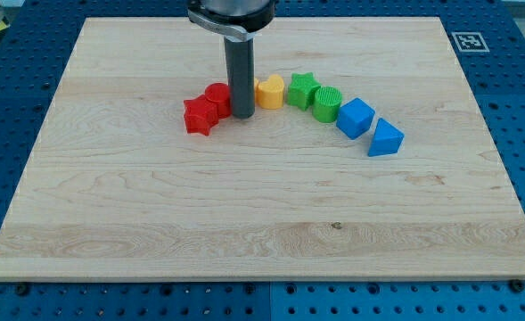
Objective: Slide the heart into the hexagon
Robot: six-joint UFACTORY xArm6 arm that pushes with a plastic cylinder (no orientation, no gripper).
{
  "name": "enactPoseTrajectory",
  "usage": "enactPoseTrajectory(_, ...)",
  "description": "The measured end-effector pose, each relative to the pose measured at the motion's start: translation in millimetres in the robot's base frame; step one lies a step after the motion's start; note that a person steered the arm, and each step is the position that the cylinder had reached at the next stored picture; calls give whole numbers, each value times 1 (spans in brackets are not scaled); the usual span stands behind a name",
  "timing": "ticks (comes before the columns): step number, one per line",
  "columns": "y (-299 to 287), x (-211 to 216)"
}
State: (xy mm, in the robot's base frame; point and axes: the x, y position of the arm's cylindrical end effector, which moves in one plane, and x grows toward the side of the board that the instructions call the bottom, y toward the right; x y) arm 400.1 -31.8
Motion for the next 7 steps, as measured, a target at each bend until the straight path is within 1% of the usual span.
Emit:
enactPoseTrajectory(2,-1,-24)
enactPoseTrajectory(3,-1,13)
enactPoseTrajectory(4,9,28)
enactPoseTrajectory(6,58,17)
enactPoseTrajectory(7,58,-3)
